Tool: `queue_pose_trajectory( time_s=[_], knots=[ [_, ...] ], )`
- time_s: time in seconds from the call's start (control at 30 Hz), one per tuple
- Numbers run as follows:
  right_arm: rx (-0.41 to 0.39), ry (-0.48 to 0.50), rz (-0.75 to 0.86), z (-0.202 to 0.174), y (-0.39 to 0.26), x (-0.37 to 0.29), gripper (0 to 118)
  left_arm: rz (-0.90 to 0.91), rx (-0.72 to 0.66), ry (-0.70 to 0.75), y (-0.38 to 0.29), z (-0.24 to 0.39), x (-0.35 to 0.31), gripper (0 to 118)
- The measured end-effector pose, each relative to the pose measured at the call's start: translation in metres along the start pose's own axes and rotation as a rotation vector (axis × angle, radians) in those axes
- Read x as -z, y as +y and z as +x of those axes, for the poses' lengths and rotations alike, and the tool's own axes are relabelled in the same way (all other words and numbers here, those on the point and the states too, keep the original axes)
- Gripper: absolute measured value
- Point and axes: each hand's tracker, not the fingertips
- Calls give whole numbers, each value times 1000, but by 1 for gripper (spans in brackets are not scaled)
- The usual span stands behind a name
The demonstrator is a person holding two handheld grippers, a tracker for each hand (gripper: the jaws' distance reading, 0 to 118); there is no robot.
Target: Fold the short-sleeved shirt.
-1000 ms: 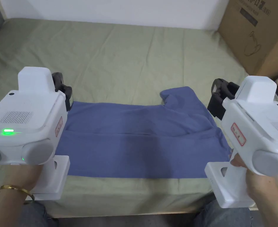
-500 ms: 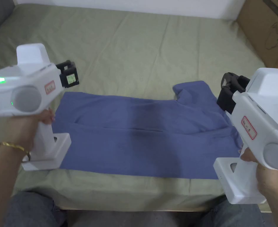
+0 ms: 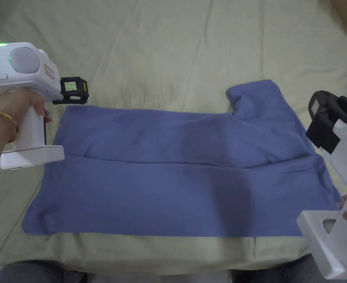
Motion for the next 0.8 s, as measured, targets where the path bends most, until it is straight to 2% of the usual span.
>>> queue_pose_trajectory(
  time_s=[0.13,0.17,0.2,0.23,0.27,0.3,0.33,0.47,0.57,0.73,0.77,0.8],
  knots=[
    [-23,-20,-65,7,-10,21,0,-14,-30,-9,4,4,32,87],
    [-25,-26,-80,8,-12,25,0,-35,-30,0,4,2,41,76],
    [-25,-29,-88,8,-14,30,0,-48,-21,12,5,4,48,44],
    [-22,-33,-94,8,-16,34,0,-53,-2,24,5,5,52,44],
    [-21,-36,-103,10,-18,37,0,-51,10,15,3,7,56,35],
    [-17,-38,-107,10,-20,41,0,-64,36,18,0,6,58,17],
    [-15,-38,-113,9,-21,44,0,-66,38,-48,-3,6,58,3],
    [-5,-31,-126,10,-21,55,0,-41,64,-29,-6,6,52,0],
    [15,-16,-139,18,-14,64,0,67,-14,-66,-4,-1,27,0],
    [12,-31,-266,48,14,106,1,132,8,-125,-4,-5,-6,0],
    [26,-24,-336,55,20,122,9,138,6,-128,-4,-5,-10,0],
    [28,-17,-386,69,22,139,36,148,5,-134,-5,-5,-13,0]
  ],
)
